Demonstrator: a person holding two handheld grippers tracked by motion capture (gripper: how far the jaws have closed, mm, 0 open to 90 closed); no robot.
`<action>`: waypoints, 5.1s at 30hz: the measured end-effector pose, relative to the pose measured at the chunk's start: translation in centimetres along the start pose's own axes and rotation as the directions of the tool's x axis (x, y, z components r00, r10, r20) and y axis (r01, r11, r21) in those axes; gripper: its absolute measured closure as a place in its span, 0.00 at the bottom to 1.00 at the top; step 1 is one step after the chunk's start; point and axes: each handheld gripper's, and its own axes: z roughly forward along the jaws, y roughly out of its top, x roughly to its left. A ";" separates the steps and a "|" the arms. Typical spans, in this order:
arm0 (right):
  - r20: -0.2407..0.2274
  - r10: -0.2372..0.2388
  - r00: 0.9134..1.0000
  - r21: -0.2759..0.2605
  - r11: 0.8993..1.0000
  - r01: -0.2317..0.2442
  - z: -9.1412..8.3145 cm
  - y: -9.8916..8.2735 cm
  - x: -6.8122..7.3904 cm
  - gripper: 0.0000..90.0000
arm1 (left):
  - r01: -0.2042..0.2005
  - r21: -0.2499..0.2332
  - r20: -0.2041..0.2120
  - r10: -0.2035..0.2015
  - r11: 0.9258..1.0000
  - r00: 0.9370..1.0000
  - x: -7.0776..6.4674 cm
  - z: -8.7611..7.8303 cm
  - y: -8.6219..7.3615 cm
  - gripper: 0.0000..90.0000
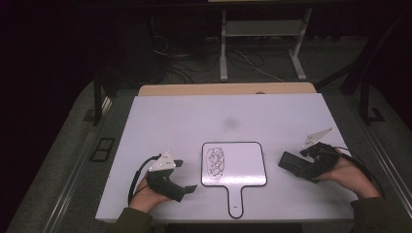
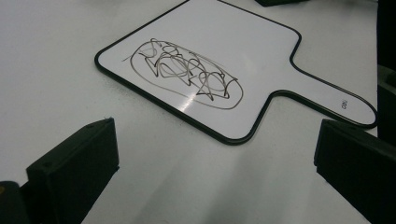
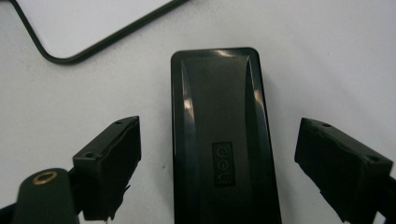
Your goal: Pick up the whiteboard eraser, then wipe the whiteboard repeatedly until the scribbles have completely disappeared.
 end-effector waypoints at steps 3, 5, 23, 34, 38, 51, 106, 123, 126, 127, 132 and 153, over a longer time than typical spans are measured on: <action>0.000 0.000 1.000 0.013 1.000 0.000 0.2 -0.1 0.0 0.16 | 0.000 -0.001 0.001 0.000 1.000 1.000 0.0 0.0 0.0 0.00; 0.002 -0.001 1.000 0.020 1.000 0.001 0.3 -0.1 -0.1 0.16 | -0.004 0.001 0.002 0.004 1.000 1.000 0.0 0.0 0.0 0.00; 0.014 -0.029 0.999 0.088 0.996 0.028 0.8 -0.4 -0.1 0.40 | -0.007 0.002 0.005 0.007 1.000 1.000 0.0 0.0 0.0 0.00; 0.024 -0.049 0.999 0.108 0.993 0.046 0.7 -0.2 0.3 0.42 | 0.000 0.001 0.006 0.000 1.000 1.000 0.0 0.1 0.0 0.00; 0.016 -0.036 0.999 0.113 0.993 0.034 0.8 0.0 0.1 0.43 | -0.001 0.002 0.006 0.001 1.000 1.000 0.0 0.0 0.0 0.00; -0.017 0.012 1.000 0.096 0.995 -0.010 0.3 0.4 -0.5 0.43 | -0.001 0.003 0.008 0.001 1.000 1.000 0.0 0.0 0.0 0.00; -0.081 0.039 0.996 -0.059 0.997 -0.044 1.1 8.2 1.8 0.43 | 0.008 -0.001 0.008 -0.008 1.000 1.000 0.1 0.0 -0.2 0.00; -0.103 -0.014 0.995 -0.040 0.999 0.010 3.9 12.1 3.8 0.43 | -0.002 -0.002 0.008 0.002 1.000 1.000 0.1 0.1 -0.2 0.00; -0.102 -0.034 0.994 -0.034 0.999 0.030 4.3 12.9 4.2 0.43 | -0.001 -0.003 0.009 0.001 1.000 1.000 0.1 0.0 -0.2 0.00; -0.101 -0.038 0.994 -0.029 0.999 0.036 4.4 13.1 4.3 0.43 | -0.001 -0.003 0.008 0.002 1.000 1.000 0.1 0.0 -0.2 0.00; -0.106 -0.057 0.993 -0.024 0.998 0.055 5.2 14.1 4.8 0.43 | 0.000 -0.005 0.009 0.000 1.000 1.000 0.1 0.1 -0.2 0.00; -0.091 -0.142 0.986 0.047 0.988 0.146 9.8 18.4 6.3 0.43 | 0.014 -0.016 0.010 -0.014 1.000 1.000 0.1 0.1 -0.2 0.00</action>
